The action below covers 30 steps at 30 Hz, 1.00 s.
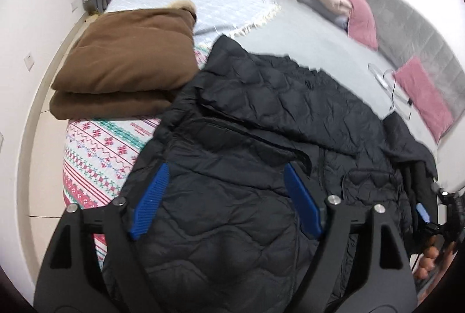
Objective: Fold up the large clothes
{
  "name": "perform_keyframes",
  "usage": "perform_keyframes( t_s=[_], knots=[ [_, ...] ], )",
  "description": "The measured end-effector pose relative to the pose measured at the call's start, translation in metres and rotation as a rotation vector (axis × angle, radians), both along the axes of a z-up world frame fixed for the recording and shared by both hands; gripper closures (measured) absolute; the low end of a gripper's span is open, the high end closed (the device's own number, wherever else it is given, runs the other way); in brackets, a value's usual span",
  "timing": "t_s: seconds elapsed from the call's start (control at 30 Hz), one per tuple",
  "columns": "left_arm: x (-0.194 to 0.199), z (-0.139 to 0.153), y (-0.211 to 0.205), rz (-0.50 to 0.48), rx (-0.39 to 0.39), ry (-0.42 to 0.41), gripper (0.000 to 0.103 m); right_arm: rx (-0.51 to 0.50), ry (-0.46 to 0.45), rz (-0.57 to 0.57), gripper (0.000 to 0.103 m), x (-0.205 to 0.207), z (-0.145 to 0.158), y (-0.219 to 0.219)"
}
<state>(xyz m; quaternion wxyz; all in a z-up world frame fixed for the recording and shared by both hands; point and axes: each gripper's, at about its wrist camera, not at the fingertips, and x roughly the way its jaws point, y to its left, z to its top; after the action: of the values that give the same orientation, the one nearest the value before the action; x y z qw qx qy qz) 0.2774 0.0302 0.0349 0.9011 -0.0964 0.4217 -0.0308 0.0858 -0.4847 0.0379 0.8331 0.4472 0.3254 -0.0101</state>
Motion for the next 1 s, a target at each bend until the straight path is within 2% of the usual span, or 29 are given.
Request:
perform_keyframes(
  t_s=[0.07,0.13,0.2,0.27,0.3,0.4,0.43,0.6,0.67,0.77,0.9,0.93,0.97,1.0],
  knots=[
    [0.002,-0.015,0.005,0.023,-0.012,-0.014,0.016,0.022,-0.099,0.024,0.02,-0.006,0.014,-0.001],
    [0.007,-0.032,0.01,0.014,-0.038,0.021,0.016,-0.015,-0.159,0.032,0.02,-0.013,0.03,-0.003],
    [0.012,-0.046,0.006,-0.008,-0.035,0.065,0.016,-0.1,-0.158,0.0,0.02,-0.015,0.043,-0.013],
    [0.018,-0.054,0.001,-0.028,-0.021,0.076,0.016,-0.17,-0.095,-0.11,0.02,-0.014,0.046,-0.039],
    [0.022,-0.055,-0.002,-0.031,-0.004,0.071,0.016,-0.149,-0.071,-0.173,0.02,-0.013,0.041,-0.059],
    [0.028,-0.054,-0.005,-0.028,0.008,0.059,0.016,0.055,-0.055,-0.331,0.02,-0.015,0.011,-0.123],
    [0.029,-0.055,-0.004,-0.026,0.003,0.059,0.016,0.095,-0.053,-0.371,0.021,-0.015,0.003,-0.139],
    [0.041,-0.067,-0.002,0.002,0.001,0.092,0.016,0.121,-0.034,-0.52,0.028,-0.002,-0.009,-0.199],
    [0.047,-0.068,0.0,0.01,-0.008,0.09,0.016,0.135,0.009,-0.573,0.035,0.006,-0.017,-0.218],
    [0.057,-0.069,-0.001,0.029,-0.018,0.084,0.016,0.128,0.069,-0.628,0.055,0.021,-0.028,-0.24],
    [0.065,-0.072,-0.004,0.032,-0.016,0.083,0.016,0.13,0.096,-0.614,0.068,0.043,-0.041,-0.263],
    [0.066,-0.074,-0.004,0.029,-0.012,0.087,0.016,0.135,0.101,-0.617,0.075,0.049,-0.043,-0.268],
    [0.066,-0.074,-0.004,0.026,-0.01,0.093,0.016,0.143,0.106,-0.62,0.088,0.056,-0.044,-0.272],
    [0.065,-0.074,-0.003,0.025,-0.01,0.095,0.016,0.14,0.111,-0.621,0.094,0.057,-0.041,-0.274]
  ],
)
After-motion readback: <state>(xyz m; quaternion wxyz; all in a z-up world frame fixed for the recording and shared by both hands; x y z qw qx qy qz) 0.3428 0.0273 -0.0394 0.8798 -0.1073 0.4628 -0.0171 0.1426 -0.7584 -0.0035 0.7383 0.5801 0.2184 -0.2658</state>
